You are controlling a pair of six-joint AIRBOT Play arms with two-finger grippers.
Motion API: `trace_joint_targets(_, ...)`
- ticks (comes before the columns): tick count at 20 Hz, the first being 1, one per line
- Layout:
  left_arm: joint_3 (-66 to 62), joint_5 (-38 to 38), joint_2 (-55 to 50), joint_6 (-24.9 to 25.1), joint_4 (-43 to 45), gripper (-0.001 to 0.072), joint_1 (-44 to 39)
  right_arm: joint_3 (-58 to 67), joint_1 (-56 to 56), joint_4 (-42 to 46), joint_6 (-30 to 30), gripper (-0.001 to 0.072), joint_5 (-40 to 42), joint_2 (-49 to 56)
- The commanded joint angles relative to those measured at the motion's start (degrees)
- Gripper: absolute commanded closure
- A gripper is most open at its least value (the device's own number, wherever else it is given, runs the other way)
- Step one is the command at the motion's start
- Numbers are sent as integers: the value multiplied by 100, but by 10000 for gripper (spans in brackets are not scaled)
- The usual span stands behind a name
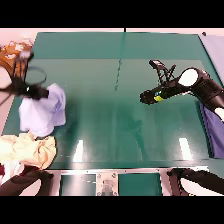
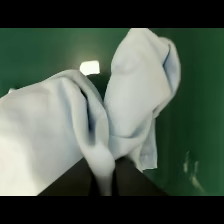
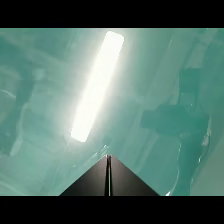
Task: Fold the shirts.
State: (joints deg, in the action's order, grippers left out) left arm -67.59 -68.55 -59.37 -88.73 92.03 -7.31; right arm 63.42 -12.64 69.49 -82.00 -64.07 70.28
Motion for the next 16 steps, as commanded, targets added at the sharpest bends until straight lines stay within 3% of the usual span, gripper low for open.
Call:
trace_joint_targets(1, -1117, 586, -37, 70, -785, 687, -1023, -2, -2, 0, -2, 687, 17, -4)
trace_joint_targets(7, -1132, 1327, -1320, 76, -1504, 677, -2507, -2, 0, -44, -61, 686, 15, -4)
trace_joint_targets(9, -1134, 1458, -1792, 50, -1631, -13, -2651, 0, 0, -46, -343, 685, -2, -4)
trace_joint_targets(10, -1145, 1445, -1882, 26, -1609, -3, -2610, 0, 0, -46, -439, 677, -44, -4)
trace_joint_targets(12, -1235, 1272, -1878, 26, -1550, -5, -2297, 2, 2, 28, -435, 433, -240, -4)
trace_joint_targets(16, -1523, 120, -1886, 26, -1556, -4, -1095, 50, 549, 363, -769, 408, -234, -2)
